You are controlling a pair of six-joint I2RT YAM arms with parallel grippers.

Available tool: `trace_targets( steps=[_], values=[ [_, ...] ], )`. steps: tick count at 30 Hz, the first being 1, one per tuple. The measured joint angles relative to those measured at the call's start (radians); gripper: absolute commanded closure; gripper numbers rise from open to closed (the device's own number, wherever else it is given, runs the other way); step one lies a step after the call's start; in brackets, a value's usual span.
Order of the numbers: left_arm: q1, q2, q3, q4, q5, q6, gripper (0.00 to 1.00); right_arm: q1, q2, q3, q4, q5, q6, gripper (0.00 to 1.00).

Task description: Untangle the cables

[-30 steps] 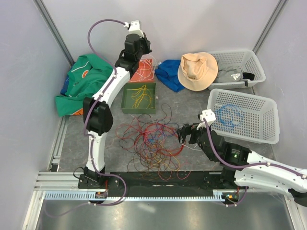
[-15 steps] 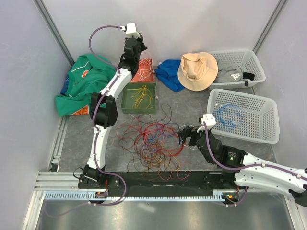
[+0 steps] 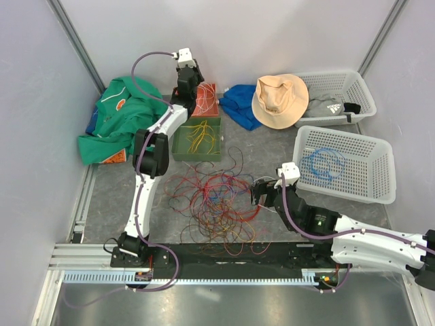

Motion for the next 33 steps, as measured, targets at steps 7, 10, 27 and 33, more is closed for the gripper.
trace_targets(
  steps=[7, 10, 27, 33],
  values=[
    [0.001, -0.011, -0.119, 0.022, 0.005, -0.002, 0.0, 0.0, -0.004, 0.0, 0.008, 0.001, -0.002, 0.02],
    [0.001, -0.051, -0.18, 0.002, 0.007, -0.006, 0.0, 0.0, -0.03, 0.0, 0.01, 0.0, 0.005, 0.02],
    [0.054, -0.333, -0.025, -0.637, 0.322, -0.314, 0.0, 0.0, -0.113, 0.007, -0.128, -0.076, 0.141, 0.03],
    [0.036, -0.486, -0.305, -0.738, 0.359, -0.405, 0.0, 0.0, -0.116, 0.02, -0.183, -0.06, 0.161, 0.02]
  ],
)
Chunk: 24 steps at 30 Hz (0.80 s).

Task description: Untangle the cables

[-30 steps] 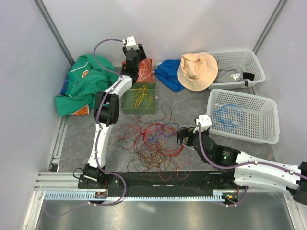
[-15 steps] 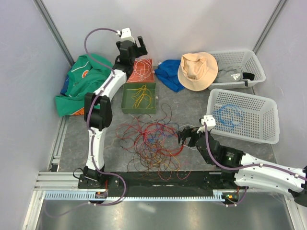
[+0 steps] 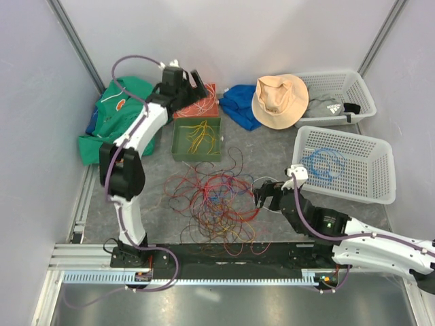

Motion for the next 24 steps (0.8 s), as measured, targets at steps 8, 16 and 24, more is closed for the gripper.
trace_targets(
  steps=[8, 16, 24],
  values=[
    [-0.359, -0.478, -0.581, 0.112, -0.126, -0.037, 0.0, -0.002, 0.251, 0.01, -0.028, 0.025, 0.06, 0.29],
    [-0.613, -0.776, -0.966, 0.227, -0.291, -0.134, 0.0, -0.004, 0.385, -0.022, 0.044, -0.03, 0.098, 0.44],
    [-0.675, -0.95, -1.172, 0.242, -0.346, -0.218, 0.0, -0.004, 0.505, -0.066, 0.134, -0.054, 0.089, 0.46]
  ],
)
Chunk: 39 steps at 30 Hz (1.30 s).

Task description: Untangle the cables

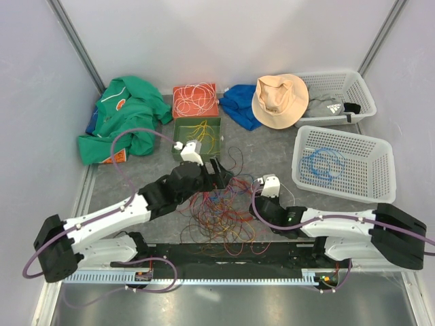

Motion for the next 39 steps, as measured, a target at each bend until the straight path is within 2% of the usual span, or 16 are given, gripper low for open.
trace_targets(
  steps=[6, 9, 10, 13, 17, 21, 29, 32, 37, 38, 39],
  values=[
    [-0.008, -0.141, -0.098, -0.01, -0.015, -0.042, 0.0, 0.0, 0.138, 0.032, 0.024, 0.03, -0.012, 0.54],
    [-0.01, -0.186, -0.118, -0.022, -0.024, -0.047, 0.0, -0.004, 0.196, 0.069, 0.041, 0.042, -0.019, 0.68],
    [-0.01, -0.201, -0.126, -0.029, -0.031, -0.048, 0.0, -0.004, 0.21, 0.077, 0.046, 0.043, -0.022, 0.81],
    [-0.01, -0.24, -0.15, -0.039, -0.041, -0.05, 0.0, -0.005, 0.23, 0.091, 0.061, 0.039, -0.021, 1.0],
    [-0.01, -0.278, -0.164, -0.051, -0.046, -0.05, 0.0, -0.001, 0.191, 0.091, 0.04, 0.023, -0.018, 1.0],
    [-0.01, -0.342, -0.179, -0.047, -0.059, -0.048, 0.0, 0.04, 0.044, 0.12, -0.048, 0.007, -0.027, 1.0],
    [-0.01, -0.528, -0.274, 0.072, -0.06, 0.0, 0.0, 0.099, -0.227, 0.376, -0.142, -0.028, -0.09, 1.0],
    [-0.01, -0.553, -0.304, 0.167, -0.027, 0.034, 0.0, 0.098, -0.273, 0.437, -0.156, -0.055, -0.109, 1.0],
    [-0.01, -0.535, -0.36, 0.398, 0.134, 0.096, 0.02, 0.098, -0.284, 0.486, -0.177, -0.102, -0.123, 1.0],
    [-0.01, -0.524, -0.37, 0.445, 0.177, 0.107, 0.03, 0.098, -0.282, 0.489, -0.179, -0.107, -0.123, 1.0],
    [-0.01, -0.508, -0.377, 0.5, 0.23, 0.121, 0.09, 0.098, -0.278, 0.493, -0.183, -0.114, -0.124, 1.0]
  ],
)
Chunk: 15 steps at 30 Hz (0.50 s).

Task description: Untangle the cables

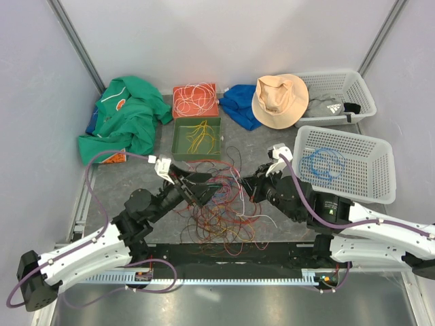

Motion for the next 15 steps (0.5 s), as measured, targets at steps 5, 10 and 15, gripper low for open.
trace_targets(
  steps=[5, 10, 15],
  values=[
    [0.0, 0.068, -0.003, 0.162, 0.146, 0.039, 0.26, 0.0, 0.008, 0.002, -0.004, -0.021, 0.001, 1.0],
    [0.0, 0.153, -0.004, 0.269, 0.241, 0.047, 0.39, 0.0, 0.005, 0.002, -0.004, -0.013, 0.001, 1.0],
    [-0.01, 0.226, -0.007, 0.354, 0.346, 0.046, 0.48, 0.0, -0.013, 0.002, -0.004, 0.056, 0.005, 1.0]
  ],
)
